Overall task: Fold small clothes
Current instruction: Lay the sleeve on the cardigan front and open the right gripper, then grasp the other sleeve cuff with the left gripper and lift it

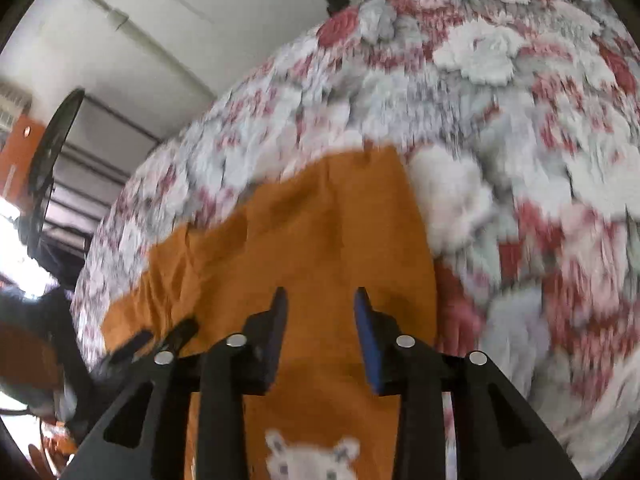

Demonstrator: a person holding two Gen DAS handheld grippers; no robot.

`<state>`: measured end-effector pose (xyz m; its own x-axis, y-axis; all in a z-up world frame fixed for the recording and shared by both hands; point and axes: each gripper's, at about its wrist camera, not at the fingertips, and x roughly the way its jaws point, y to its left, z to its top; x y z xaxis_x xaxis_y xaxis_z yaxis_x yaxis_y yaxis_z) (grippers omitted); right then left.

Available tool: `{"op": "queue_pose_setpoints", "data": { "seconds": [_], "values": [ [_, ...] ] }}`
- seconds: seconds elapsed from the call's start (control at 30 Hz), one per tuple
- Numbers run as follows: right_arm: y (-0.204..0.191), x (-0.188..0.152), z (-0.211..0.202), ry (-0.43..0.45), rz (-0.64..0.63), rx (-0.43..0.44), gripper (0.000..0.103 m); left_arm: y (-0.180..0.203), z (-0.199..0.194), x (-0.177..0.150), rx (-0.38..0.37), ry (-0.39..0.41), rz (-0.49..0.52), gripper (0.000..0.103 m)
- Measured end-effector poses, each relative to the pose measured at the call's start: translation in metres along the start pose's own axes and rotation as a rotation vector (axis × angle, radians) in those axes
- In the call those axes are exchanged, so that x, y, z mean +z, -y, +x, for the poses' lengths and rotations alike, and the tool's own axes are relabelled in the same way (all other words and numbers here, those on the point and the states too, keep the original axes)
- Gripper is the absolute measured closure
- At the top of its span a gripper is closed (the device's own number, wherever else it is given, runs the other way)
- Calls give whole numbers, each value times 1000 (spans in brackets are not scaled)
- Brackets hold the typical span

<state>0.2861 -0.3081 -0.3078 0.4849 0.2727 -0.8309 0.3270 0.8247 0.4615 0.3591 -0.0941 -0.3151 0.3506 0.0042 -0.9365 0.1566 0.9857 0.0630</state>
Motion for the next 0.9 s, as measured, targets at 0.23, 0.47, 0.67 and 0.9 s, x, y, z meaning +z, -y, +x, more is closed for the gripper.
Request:
{"op": "queue_pose_setpoints", "data": {
  "seconds": [0.23, 0.47, 0.67, 0.9],
  "values": [
    [12, -6, 12, -67, 24, -33, 72, 11, 6, 5, 27, -14, 24, 5],
    [3, 40, 20, 44, -25, -123, 62, 3, 26, 4, 35, -68, 2, 4],
    [-13, 39, 22, 71, -62, -142, 60, -6, -3, 20, -5, -14, -33, 5],
    [-29, -6, 41, -152, -114, -110, 42, 1, 22, 15, 57, -130, 18, 4]
  ]
}}
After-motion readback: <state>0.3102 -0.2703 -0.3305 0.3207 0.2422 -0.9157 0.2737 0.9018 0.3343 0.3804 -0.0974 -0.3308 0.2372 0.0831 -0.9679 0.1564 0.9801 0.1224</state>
